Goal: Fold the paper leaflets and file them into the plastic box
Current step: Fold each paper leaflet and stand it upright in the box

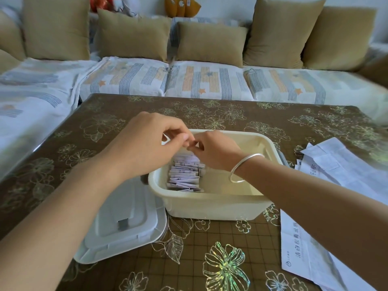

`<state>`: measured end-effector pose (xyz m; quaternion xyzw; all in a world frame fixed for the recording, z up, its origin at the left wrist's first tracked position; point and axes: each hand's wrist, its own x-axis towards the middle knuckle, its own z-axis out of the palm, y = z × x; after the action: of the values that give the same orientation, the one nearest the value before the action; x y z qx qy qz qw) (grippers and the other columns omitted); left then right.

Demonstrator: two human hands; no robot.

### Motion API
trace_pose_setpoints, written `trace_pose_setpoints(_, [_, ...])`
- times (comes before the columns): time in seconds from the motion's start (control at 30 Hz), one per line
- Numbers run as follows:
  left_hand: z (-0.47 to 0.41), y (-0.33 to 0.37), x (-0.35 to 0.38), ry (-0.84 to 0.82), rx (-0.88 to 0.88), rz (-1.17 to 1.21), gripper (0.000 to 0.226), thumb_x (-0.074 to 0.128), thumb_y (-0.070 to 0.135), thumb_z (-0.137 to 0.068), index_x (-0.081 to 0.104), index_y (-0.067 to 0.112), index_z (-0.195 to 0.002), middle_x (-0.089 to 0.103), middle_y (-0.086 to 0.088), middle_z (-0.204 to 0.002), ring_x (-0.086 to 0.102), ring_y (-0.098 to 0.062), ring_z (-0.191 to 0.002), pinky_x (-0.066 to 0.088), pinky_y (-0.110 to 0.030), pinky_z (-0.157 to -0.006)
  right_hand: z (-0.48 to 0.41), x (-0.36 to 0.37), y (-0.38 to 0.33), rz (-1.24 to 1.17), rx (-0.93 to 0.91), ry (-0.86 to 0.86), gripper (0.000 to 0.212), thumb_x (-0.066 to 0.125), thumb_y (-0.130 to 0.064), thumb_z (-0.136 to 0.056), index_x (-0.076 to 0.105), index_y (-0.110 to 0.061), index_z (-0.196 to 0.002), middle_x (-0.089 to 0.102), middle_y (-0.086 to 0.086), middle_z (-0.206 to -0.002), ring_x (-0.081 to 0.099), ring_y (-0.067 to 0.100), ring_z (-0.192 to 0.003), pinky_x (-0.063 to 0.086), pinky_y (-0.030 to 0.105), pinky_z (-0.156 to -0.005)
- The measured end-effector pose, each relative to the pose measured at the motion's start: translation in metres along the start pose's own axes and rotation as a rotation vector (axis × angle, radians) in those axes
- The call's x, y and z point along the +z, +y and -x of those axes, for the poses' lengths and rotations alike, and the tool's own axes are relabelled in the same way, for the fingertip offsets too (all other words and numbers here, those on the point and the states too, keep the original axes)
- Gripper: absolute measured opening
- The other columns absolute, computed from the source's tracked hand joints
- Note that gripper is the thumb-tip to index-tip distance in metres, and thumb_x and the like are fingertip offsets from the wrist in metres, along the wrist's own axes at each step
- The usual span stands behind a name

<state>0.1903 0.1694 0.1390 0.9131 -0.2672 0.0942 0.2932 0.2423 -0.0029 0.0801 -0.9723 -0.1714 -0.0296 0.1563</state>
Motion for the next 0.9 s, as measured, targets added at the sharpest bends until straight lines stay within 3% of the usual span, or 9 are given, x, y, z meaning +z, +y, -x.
trace_pose_setpoints(0.13, [0.014,0.010,0.015,-0.020,-0.041,0.058,0.019,0.060,0.020,-0.093,0.076,0.031,-0.092,0.071,0.023,-0.079,0.063,0.009,-0.076,0.042,-0.005,-0.065,0.030,-0.027,-0.002,-0.150,0.055,0.140,0.018,0.053,-0.020,-0.093,0.071,-0.020,-0.097,0.043,-0.017,-0.052,0.042,0.000,-0.050,0.032,0.018,-0.050])
trace_pose_setpoints(0.33, [0.036,0.051,0.049,0.058,0.023,0.168,0.017,0.061,0.020,-0.092,0.076,0.028,-0.090,0.071,0.021,-0.081,0.062,0.009,-0.077,0.041,-0.003,-0.064,0.147,-0.051,0.015,-0.376,0.195,0.525,0.013,0.057,-0.018,-0.090,0.068,-0.025,-0.087,0.046,-0.007,-0.049,0.040,0.009,-0.045,0.031,0.017,-0.046])
trace_pose_setpoints(0.47, [0.065,0.074,0.068,0.155,0.091,0.157,0.020,0.055,0.032,-0.090,0.074,0.028,-0.096,0.070,0.019,-0.082,0.063,-0.002,-0.073,0.041,-0.007,-0.058,0.232,-0.022,0.043,-0.156,0.434,0.448,0.015,0.061,-0.021,-0.087,0.063,-0.032,-0.077,0.049,-0.010,-0.050,0.044,0.007,-0.047,0.034,0.025,-0.046])
trace_pose_setpoints(0.57, [0.091,0.080,0.093,0.112,0.019,0.210,0.016,0.059,0.027,-0.091,0.074,0.030,-0.095,0.069,0.022,-0.078,0.062,-0.002,-0.068,0.042,-0.009,-0.053,0.279,0.010,0.057,0.112,0.474,0.314,0.008,0.068,-0.031,-0.083,0.063,-0.035,-0.089,0.061,-0.015,-0.086,0.059,0.014,-0.082,0.048,0.031,-0.062])
trace_pose_setpoints(0.63, [0.107,0.081,0.112,0.036,-0.045,0.227,0.015,0.061,0.024,-0.092,0.073,0.033,-0.094,0.069,0.024,-0.077,0.062,-0.001,-0.064,0.043,-0.011,-0.051,0.295,0.029,0.064,0.235,0.475,0.181,0.036,0.067,-0.046,-0.081,0.062,-0.028,-0.112,0.061,-0.007,-0.116,0.055,0.021,-0.110,0.050,0.037,-0.081])
trace_pose_setpoints(0.7, [0.121,0.084,0.128,-0.014,-0.084,0.251,0.015,0.062,0.022,-0.093,0.073,0.031,-0.093,0.070,0.023,-0.077,0.058,0.003,-0.057,0.038,-0.009,-0.048,0.302,0.042,0.066,0.274,0.499,0.105,0.055,0.058,-0.056,-0.084,0.052,-0.028,-0.130,0.050,-0.004,-0.139,0.043,0.020,-0.131,0.040,0.038,-0.102])
trace_pose_setpoints(0.8, [0.141,0.086,0.141,-0.060,-0.111,0.271,0.016,0.063,0.018,-0.093,0.074,0.028,-0.093,0.071,0.021,-0.078,0.055,0.005,-0.051,0.034,-0.006,-0.045,0.308,0.052,0.063,0.270,0.507,0.143,0.059,0.043,-0.059,-0.090,0.042,-0.028,-0.140,0.033,-0.001,-0.153,0.025,0.019,-0.143,0.023,0.037,-0.115])
trace_pose_setpoints(0.9, [0.158,0.086,0.147,-0.078,-0.161,0.280,0.017,0.062,0.018,-0.092,0.074,0.029,-0.093,0.070,0.023,-0.076,0.058,0.005,-0.056,0.037,-0.006,-0.048,0.309,0.048,0.066,0.194,0.614,0.269,0.058,0.028,-0.056,-0.096,0.034,-0.026,-0.144,0.023,0.004,-0.157,0.017,0.022,-0.146,0.016,0.039,-0.118])
